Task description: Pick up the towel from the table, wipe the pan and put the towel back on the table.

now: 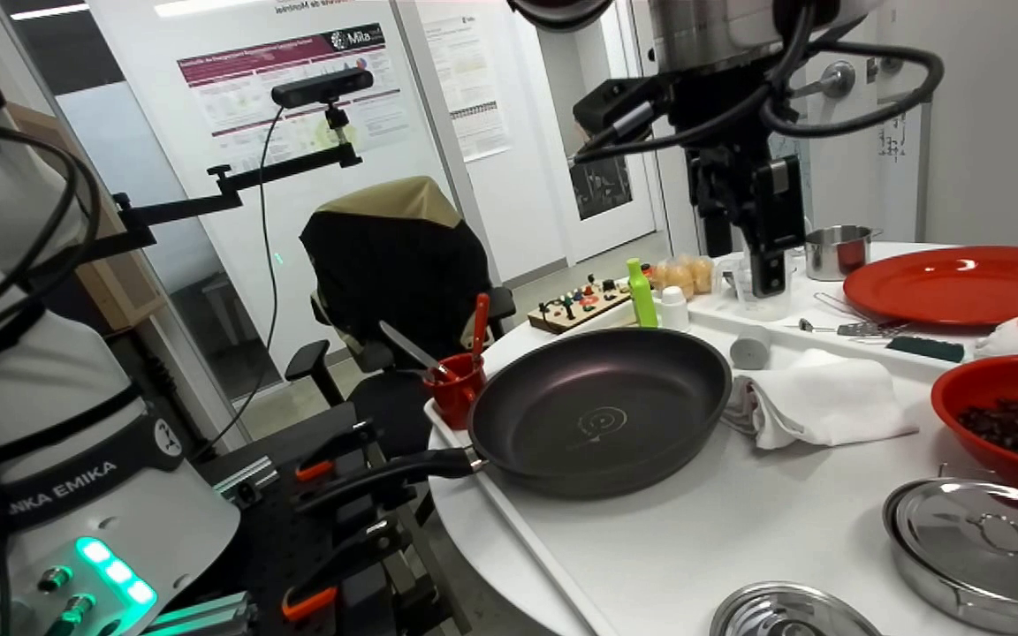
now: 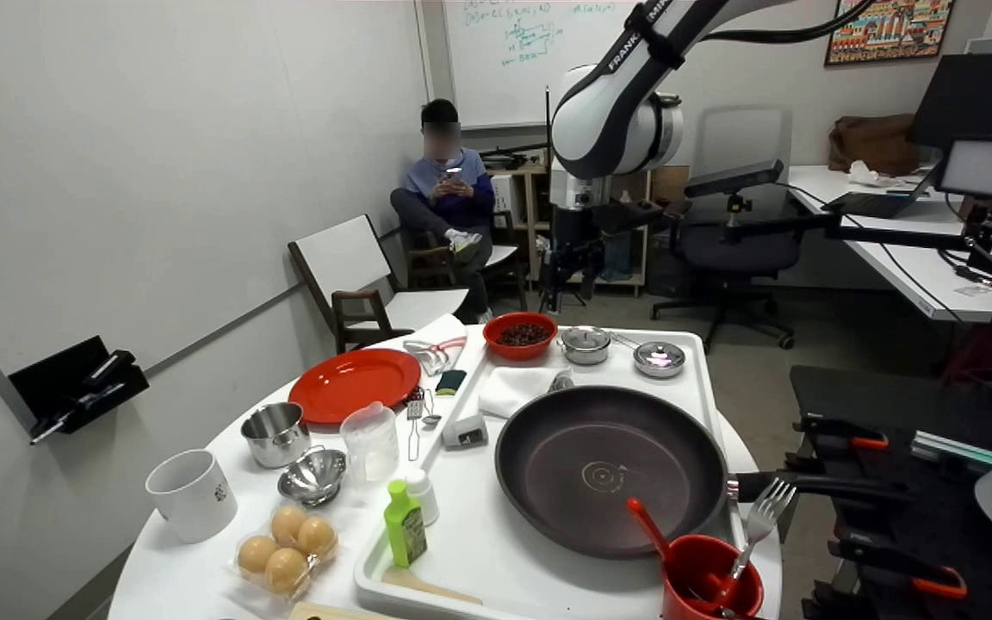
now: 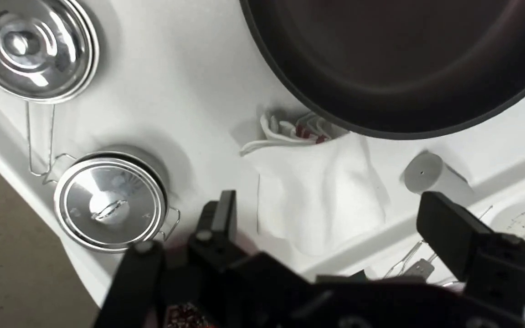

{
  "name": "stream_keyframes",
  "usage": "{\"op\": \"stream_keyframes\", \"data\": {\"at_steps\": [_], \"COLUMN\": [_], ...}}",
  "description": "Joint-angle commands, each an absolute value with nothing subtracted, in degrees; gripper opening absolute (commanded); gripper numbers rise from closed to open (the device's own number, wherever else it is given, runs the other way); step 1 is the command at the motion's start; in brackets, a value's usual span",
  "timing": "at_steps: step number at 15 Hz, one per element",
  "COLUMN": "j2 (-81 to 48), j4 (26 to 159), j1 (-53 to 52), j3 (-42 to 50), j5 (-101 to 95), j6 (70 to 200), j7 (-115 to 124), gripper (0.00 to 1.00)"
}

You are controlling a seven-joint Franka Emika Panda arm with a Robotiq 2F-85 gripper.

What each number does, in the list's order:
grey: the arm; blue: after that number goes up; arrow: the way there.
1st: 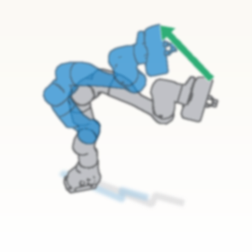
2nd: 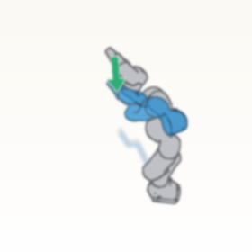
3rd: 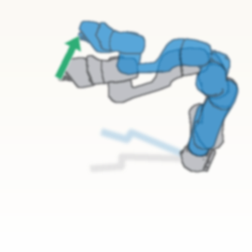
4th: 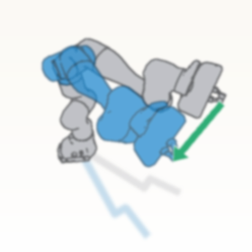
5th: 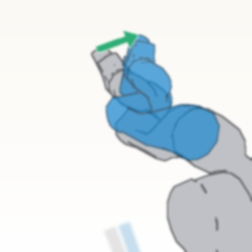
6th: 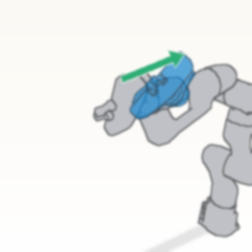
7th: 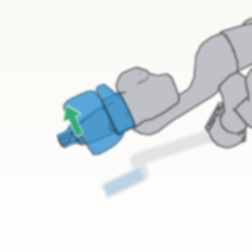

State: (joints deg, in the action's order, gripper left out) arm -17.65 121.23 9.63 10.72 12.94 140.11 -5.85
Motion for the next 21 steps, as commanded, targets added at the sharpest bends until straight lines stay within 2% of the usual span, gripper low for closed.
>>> {"op": "stream_keyframes", "data": {"at_steps": [1, 11, 21], "j2": [-25.5, -41.2, -46.7], "j4": [113.2, 94.5, 92.4], "j1": [10.2, 11.6, 12.1], "j3": [9.4, 8.0, 7.0], "j5": [10.4, 9.0, 9.7], "j6": [137.8, 129.8, 133.2], "j7": [-2.8, -1.4, -1.6], "gripper": [1.00, 1.00, 1.00]}}
